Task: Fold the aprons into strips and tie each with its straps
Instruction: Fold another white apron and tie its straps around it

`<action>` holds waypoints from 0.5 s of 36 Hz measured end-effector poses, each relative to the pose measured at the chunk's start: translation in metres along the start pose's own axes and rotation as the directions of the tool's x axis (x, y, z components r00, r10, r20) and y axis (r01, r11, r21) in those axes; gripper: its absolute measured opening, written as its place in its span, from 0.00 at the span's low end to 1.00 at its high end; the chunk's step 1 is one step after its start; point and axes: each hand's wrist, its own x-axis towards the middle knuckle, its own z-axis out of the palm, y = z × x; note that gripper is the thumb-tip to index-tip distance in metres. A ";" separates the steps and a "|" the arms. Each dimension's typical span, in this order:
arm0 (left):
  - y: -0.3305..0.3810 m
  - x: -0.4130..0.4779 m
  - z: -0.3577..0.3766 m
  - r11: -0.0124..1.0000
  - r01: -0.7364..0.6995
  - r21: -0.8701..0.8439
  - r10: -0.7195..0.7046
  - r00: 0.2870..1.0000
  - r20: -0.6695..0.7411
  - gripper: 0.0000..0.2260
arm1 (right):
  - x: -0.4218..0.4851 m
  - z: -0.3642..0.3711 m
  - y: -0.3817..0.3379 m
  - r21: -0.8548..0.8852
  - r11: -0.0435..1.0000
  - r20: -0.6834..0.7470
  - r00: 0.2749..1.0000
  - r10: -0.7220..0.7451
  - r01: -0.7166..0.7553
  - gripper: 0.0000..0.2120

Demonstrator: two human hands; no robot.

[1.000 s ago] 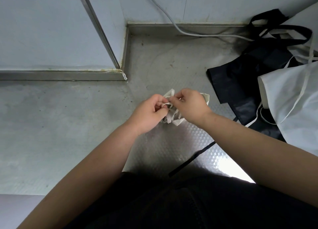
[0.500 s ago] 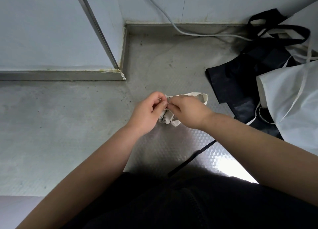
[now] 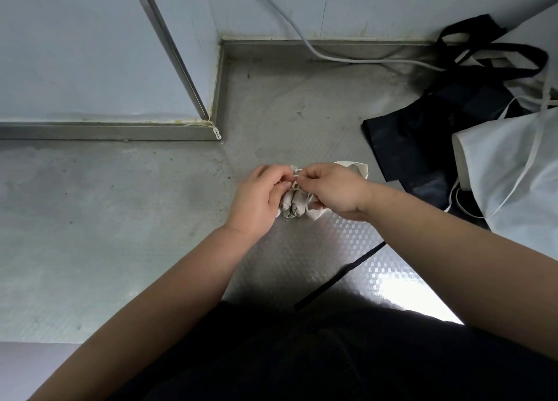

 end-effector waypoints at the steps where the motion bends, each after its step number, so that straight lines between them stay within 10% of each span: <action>1: -0.001 0.000 0.001 1.000 -0.005 0.008 0.005 1.000 -0.009 0.06 | 0.000 0.001 0.001 0.009 1.000 -0.014 1.000 0.000 0.000 0.11; 18: 0.008 -0.002 0.008 0.998 -0.064 0.007 0.064 0.996 -0.060 0.14 | 0.004 0.003 0.013 0.014 1.000 -0.167 0.986 -0.014 0.016 0.12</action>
